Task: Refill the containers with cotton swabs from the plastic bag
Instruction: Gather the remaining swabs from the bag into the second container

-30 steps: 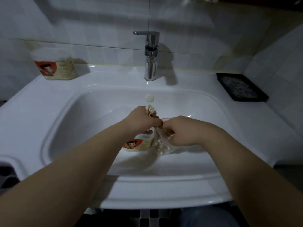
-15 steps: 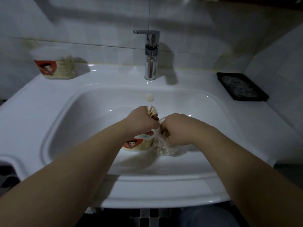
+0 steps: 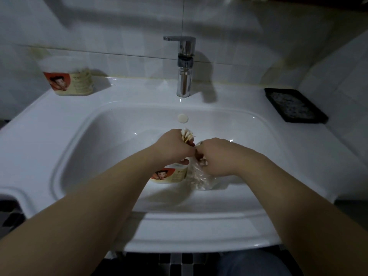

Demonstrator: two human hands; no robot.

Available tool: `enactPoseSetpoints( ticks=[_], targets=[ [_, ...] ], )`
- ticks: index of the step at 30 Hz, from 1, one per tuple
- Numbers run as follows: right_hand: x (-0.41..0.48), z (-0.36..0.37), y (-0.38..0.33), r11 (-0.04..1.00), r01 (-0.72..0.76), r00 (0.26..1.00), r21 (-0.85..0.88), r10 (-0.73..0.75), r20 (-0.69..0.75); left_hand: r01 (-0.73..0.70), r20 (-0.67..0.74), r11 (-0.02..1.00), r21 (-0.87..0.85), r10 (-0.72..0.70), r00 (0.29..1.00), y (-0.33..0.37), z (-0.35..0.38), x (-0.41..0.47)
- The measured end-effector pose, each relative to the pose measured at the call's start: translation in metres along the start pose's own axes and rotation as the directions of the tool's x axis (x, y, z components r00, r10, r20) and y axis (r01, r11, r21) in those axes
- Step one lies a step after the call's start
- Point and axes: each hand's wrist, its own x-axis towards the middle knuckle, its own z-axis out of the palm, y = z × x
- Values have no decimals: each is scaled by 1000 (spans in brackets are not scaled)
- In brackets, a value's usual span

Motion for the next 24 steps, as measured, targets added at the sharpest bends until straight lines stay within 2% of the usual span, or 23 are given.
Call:
enactPoseSetpoints(
  ticks=[3,10,14,19,22,24],
  targets=[
    [1,3,1,999,36,997,-7,-36,68,-3,-2,1000,15,3,1000,-1,1,1],
    [-1,3,6,1000,-6,1000,19,6,-29,15,34,1000,-18,-14,999,1,0,-1],
    [-4,-2,4,995,-33,999,96,35,-20,6,72,997,73,-12,997,3,0,-5],
    [-5,-8,-2,993,-77,996,90,73,49,-7,13,990,139,6,1000,11,1,-10],
    [-6,-11,-5,995,-62,998,74,60,38,-13,6,988,151,12,1000,15,4,-12],
    [-6,-10,-3,994,-52,998,91,54,-24,-7,1,987,161,7,1000,15,3,-13]
  ],
)
